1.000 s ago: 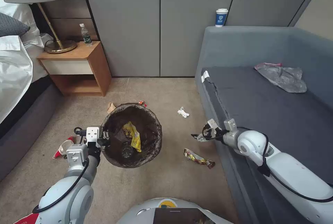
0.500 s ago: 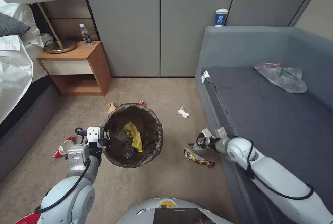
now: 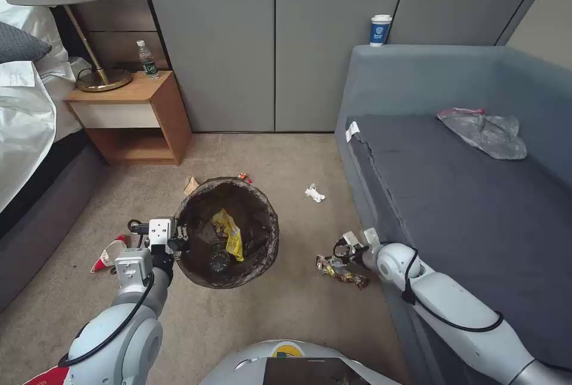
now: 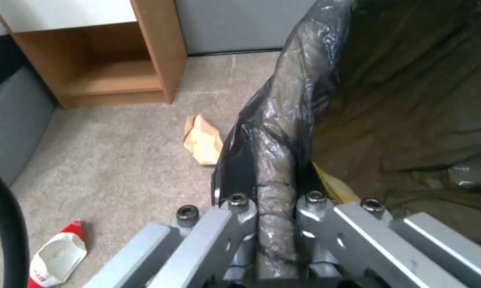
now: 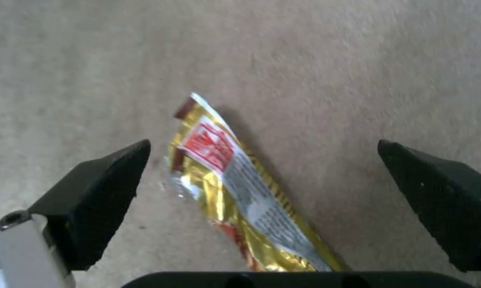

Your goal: Pick up the trash bin, then pick up the garbage from the floor and place it into the trash bin.

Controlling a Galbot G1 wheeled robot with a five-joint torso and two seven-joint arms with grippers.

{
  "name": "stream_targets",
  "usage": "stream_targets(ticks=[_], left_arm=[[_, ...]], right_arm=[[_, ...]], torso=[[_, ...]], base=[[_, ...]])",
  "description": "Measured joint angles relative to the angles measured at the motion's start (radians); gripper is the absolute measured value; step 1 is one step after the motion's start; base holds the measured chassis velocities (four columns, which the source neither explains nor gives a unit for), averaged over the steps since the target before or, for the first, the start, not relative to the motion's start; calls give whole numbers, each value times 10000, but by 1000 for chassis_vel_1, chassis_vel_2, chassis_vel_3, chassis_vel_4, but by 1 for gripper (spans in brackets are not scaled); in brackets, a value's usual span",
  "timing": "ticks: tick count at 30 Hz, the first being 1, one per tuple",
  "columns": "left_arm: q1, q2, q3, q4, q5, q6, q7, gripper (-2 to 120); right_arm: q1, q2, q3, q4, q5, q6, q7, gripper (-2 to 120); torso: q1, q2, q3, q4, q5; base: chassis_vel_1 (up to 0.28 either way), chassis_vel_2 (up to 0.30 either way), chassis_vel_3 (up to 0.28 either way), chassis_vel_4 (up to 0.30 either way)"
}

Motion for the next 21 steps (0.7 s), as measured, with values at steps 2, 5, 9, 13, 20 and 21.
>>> stream_targets(ticks=[2,5,9,13,20,21], left_arm=[[-8,2,-1,0,-4,0,0,2],[-26,2,9,1,-6,0,0,2],[-41,5,35,51,-9,-3,0,2],[-43,72,21,67,-36,-4,-1,2],[-58,116,61,105,-46,-4,6,2],[-58,116,61,105,-46,-4,6,2]], right_arm=[[42,36,-61,-90,-25,-43,41,100],[75,100,-133,-184,-67,-102,75,100],[82,237,-222,-404,-243,-119,97,100],[30,370,-229,-583,-478,-67,117,100],[6,452,-342,-502,-477,-98,332,100],[6,452,-342,-502,-477,-98,332,100]], torso=[[0,0,0,0,0],[0,0,0,1,0],[0,0,0,0,0],[0,0,0,0,1],[0,0,0,1,0],[0,0,0,1,0]], base=[[0,0,0,0],[0,0,0,0],[0,0,0,0],[0,0,0,0],[0,0,0,0],[0,0,0,0]])
